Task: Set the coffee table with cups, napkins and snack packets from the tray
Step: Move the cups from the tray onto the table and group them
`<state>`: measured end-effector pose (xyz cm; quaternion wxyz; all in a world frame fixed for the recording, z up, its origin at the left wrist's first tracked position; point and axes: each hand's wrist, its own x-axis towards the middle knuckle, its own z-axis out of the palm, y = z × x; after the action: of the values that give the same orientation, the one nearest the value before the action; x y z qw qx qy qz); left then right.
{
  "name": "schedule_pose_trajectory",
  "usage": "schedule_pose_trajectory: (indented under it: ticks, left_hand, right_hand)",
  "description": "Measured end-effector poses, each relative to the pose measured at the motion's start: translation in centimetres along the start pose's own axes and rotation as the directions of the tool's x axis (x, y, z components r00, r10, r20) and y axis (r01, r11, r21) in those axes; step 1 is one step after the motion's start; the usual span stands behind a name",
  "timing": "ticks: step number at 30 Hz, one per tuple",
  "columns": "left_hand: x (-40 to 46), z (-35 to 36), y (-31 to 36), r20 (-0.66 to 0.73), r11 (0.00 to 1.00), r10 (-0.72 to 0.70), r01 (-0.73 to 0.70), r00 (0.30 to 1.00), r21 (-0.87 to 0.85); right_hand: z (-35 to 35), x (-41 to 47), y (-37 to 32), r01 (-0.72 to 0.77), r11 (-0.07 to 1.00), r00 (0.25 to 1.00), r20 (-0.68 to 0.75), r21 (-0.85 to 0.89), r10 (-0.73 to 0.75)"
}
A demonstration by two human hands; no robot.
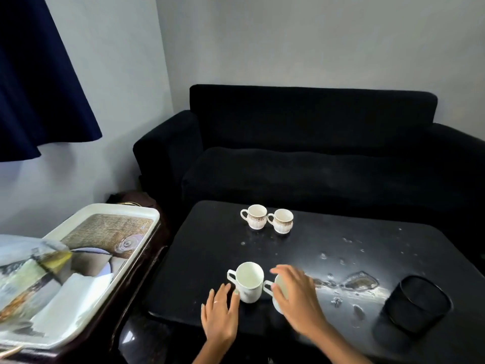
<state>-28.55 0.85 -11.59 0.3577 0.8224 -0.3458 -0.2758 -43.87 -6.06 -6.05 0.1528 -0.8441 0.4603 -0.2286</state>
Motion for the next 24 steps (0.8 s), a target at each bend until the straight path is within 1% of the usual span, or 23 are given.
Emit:
schedule_pose_trajectory:
  ticks: [2, 3, 6, 8, 14, 20, 24]
  left_hand:
    - [-1.0, 0.2, -0.2, 0.033, 0.998, 0.009, -0.011, 0.999, 0.054]
    - [-1.3, 0.3, -0.3, 0.048, 0.997, 0.020, -0.024, 0.999, 0.078]
    - [-1.7, 0.6, -0.1, 0.078, 0.989, 0.050, -0.060, 0.996, 0.132]
    - [-2.0, 0.9, 0.0, 0.083, 0.981, 0.073, -0.086, 0.994, 0.171]
    - [-1.2, 2.2, -0.1, 0.021, 0.960, 0.109, -0.111, 0.994, 0.257]
    - [1.8, 3.1, 0.3, 0.079, 0.928, 0.167, -0.184, 0.983, 0.323]
    - [3.8, 3.8, 1.1, 0.075, 0.917, 0.204, -0.218, 0.976, 0.334]
  right_hand:
    - [0.8, -0.3, -1.3, 0.064, 0.993, 0.995, 0.084, -0.104, -0.056]
    - [1.2, -0.4, -1.8, 0.065, 0.989, 0.991, 0.124, -0.131, -0.049]
    - [2.2, -0.1, -2.8, 0.005, 0.980, 0.976, 0.214, -0.196, 0.038]
    - [2.6, 0.5, -3.2, -0.015, 0.968, 0.971, 0.229, -0.249, 0.074]
    - [3.3, 3.5, -3.9, -0.009, 0.944, 0.966, 0.241, -0.330, 0.093]
    - [3.5, 7.0, -3.0, -0.051, 0.942, 0.950, 0.276, -0.332, 0.148]
    - [3.4, 9.7, -2.2, -0.105, 0.959, 0.944, 0.276, -0.262, 0.179]
